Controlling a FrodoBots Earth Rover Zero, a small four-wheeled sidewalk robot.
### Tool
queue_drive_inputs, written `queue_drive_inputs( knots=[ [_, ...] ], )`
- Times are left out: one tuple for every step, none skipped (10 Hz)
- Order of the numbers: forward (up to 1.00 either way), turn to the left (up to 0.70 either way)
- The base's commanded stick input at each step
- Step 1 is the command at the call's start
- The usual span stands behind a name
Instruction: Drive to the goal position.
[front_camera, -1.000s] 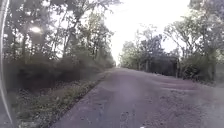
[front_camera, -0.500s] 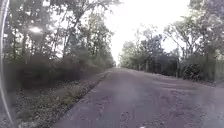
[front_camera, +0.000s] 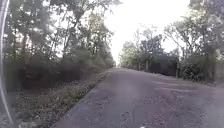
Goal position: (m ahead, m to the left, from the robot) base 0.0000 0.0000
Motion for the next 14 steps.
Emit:
queue_drive_inputs(
  knots=[
    [0.05,0.0],
    [0.05,0.0],
    [0.05,0.0],
    [0.05,0.0],
    [0.05,0.0],
    [0.05,0.0],
    [0.05,0.0],
    [0.05,0.0],
    [0.05,0.0],
    [0.05,0.0],
    [0.05,0.0],
    [0.05,0.0],
    [0.05,0.0],
    [0.05,0.0]
  ],
)
